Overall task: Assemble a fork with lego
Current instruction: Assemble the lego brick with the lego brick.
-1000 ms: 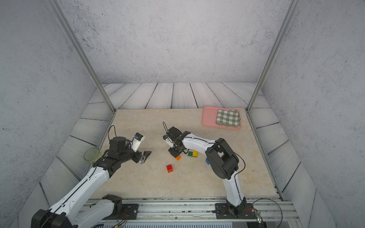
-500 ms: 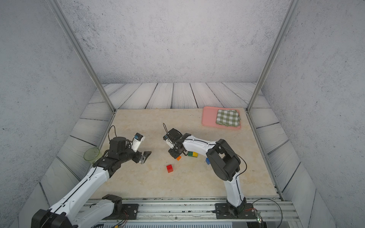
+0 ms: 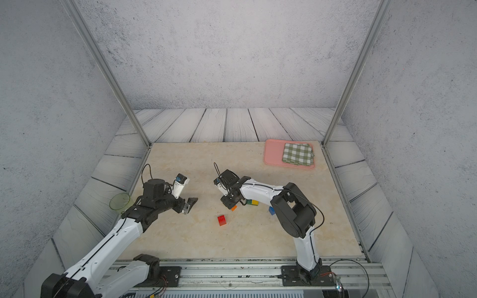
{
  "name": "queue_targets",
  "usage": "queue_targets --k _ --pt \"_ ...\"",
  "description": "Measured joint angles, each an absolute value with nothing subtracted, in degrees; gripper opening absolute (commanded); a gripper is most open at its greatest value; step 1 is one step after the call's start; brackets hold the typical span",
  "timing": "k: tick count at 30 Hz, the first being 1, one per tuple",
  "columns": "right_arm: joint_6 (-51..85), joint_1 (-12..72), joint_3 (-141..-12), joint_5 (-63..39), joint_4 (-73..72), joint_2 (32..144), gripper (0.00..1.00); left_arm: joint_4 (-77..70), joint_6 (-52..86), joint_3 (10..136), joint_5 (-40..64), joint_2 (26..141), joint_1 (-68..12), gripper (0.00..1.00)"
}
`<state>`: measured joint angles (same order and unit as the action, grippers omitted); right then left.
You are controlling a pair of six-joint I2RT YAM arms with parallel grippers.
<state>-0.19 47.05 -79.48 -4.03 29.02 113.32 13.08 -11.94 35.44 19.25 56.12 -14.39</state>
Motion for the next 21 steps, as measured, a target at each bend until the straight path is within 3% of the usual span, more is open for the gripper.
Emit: queue_targets --k 6,13,16,21 --pt "-7.8 46.6 -85.1 -4.3 34.6 116.4 0.02 13.1 -11.9 35.4 19.2 56.1 -14.4 0.98" --pt "-20.6 44.8 -85.7 -6.3 35.3 116.6 0.1 13.1 -11.9 35.4 19.2 56.2 -14.4 0.98" --pt "-23.8 44.4 -88.4 -6.5 37.7 117.9 0.18 13.1 -11.8 35.4 19.2 56.3 -14.4 0.98" --pt "-25.6 44.0 -89.7 -7.8 39.3 118.5 0.4 13.1 -11.7 35.4 19.0 56.3 -14.4 0.98"
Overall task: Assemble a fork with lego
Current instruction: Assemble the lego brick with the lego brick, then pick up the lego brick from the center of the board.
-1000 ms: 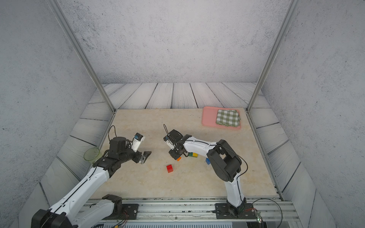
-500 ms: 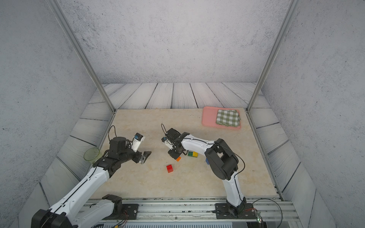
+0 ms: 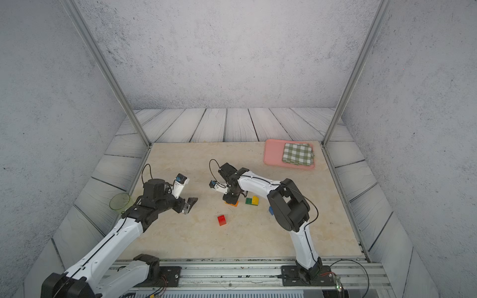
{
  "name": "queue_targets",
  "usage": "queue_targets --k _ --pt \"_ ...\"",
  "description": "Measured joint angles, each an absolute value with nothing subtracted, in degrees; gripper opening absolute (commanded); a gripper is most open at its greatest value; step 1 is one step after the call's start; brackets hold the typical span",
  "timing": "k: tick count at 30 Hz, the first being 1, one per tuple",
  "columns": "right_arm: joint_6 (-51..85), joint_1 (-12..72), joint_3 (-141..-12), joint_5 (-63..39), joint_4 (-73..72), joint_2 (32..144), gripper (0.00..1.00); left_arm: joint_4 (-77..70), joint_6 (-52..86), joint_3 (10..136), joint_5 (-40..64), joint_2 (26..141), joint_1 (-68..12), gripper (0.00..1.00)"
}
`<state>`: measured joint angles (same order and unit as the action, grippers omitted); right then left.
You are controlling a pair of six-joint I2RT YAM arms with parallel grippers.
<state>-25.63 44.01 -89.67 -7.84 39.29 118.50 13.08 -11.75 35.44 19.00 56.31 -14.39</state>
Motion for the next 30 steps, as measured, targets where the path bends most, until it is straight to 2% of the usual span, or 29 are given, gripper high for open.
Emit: queue_targets --k 5,9,15,20,25,30 --pt "-25.1 43.9 -89.7 -9.4 39.1 118.4 0.64 13.1 -11.7 35.5 18.8 56.4 -14.4 0.98" --pt "-23.7 43.9 -89.7 -9.9 38.3 118.3 0.73 13.1 -11.7 35.5 18.8 56.4 -14.4 0.98" --pt "-18.6 43.0 -90.6 -8.9 39.4 116.0 0.77 13.6 -11.8 36.4 19.4 56.1 -14.5 0.98" --pt "-12.6 39.0 -88.9 -6.3 42.1 106.9 0.8 14.6 -12.8 39.0 21.0 55.9 -16.9 0.98" --pt "-7.9 34.9 -82.7 -1.7 46.5 95.9 0.84 14.8 -13.7 41.2 21.8 56.2 -20.3 0.98" --pt "-4.4 30.9 -72.5 1.2 49.5 89.8 0.85 14.3 -13.7 41.7 22.2 58.4 -23.5 0.98"
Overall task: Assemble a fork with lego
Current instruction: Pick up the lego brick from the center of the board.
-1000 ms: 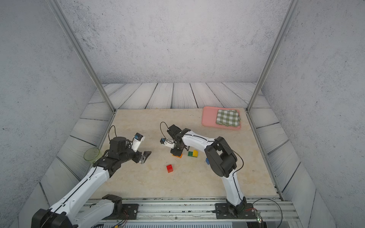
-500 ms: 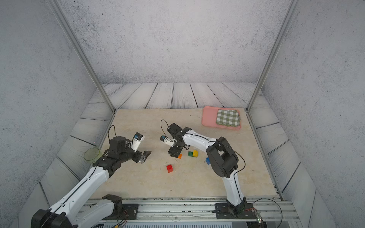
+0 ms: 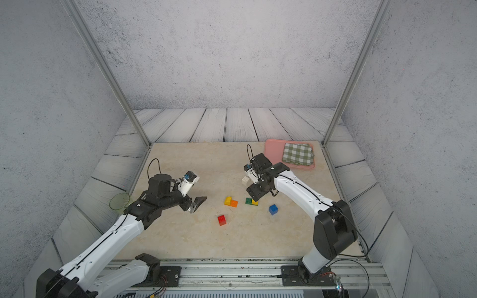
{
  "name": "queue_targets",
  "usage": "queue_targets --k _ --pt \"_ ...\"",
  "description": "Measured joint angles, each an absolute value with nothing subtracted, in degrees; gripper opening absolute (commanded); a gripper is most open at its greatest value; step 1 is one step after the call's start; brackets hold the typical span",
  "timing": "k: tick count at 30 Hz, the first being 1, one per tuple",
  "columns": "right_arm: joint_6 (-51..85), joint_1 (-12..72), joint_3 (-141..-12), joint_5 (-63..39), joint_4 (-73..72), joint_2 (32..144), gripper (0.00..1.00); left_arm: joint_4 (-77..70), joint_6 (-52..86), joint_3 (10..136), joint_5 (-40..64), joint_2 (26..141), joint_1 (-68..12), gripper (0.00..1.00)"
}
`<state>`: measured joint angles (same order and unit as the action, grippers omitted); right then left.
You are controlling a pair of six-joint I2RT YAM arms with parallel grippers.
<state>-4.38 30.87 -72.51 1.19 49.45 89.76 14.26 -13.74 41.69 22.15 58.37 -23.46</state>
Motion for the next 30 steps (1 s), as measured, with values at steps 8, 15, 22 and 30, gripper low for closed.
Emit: queue_targets --k 8,15,22,30 --pt "-1.1 27.3 -60.7 4.3 50.1 87.9 0.85 12.1 -12.8 41.7 22.0 63.0 -28.2 0.98" --pt "0.1 26.1 -58.9 4.7 48.7 87.9 0.81 10.0 -11.6 41.7 21.1 66.1 -30.9 0.98" --pt "-0.5 25.6 -58.9 3.8 47.6 88.3 0.69 9.8 -11.5 41.7 19.8 66.8 -31.0 0.98" --pt "-0.8 25.3 -59.2 2.5 46.7 91.9 0.64 9.7 -11.6 41.7 19.0 66.8 -31.0 0.98"
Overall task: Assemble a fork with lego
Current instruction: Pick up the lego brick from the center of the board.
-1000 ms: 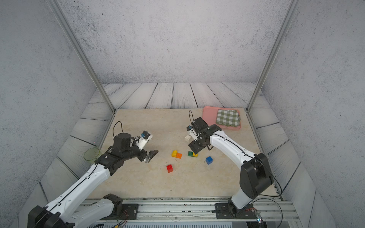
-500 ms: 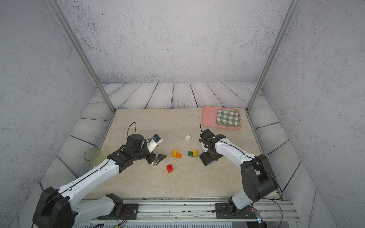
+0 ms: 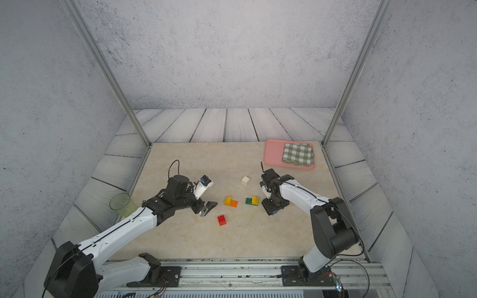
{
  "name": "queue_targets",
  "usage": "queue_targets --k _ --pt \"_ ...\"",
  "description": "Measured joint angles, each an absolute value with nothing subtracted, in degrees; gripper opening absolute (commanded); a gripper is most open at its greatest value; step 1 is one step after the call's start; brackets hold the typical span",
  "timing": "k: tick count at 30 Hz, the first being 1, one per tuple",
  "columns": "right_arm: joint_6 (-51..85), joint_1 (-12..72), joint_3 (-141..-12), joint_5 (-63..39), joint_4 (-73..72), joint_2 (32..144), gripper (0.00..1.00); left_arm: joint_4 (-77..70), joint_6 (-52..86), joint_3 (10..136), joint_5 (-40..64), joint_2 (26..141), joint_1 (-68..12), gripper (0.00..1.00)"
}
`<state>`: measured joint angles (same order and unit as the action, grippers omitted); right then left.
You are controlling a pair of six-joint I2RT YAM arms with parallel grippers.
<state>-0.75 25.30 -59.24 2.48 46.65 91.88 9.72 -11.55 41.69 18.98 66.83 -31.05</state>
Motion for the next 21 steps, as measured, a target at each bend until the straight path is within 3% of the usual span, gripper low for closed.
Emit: queue_targets --k 6,16,21 --pt "-0.6 25.3 -59.3 1.8 45.8 94.5 0.53 9.7 -11.6 41.7 18.3 66.8 -31.0 0.98" --pt "-0.9 25.0 -59.6 1.4 45.6 95.2 0.12 9.9 -11.8 41.7 18.0 67.0 -31.0 0.98" --pt "-2.7 25.0 -62.1 1.5 46.9 94.2 0.0 10.0 -11.8 41.7 17.1 67.1 -31.0 0.98"
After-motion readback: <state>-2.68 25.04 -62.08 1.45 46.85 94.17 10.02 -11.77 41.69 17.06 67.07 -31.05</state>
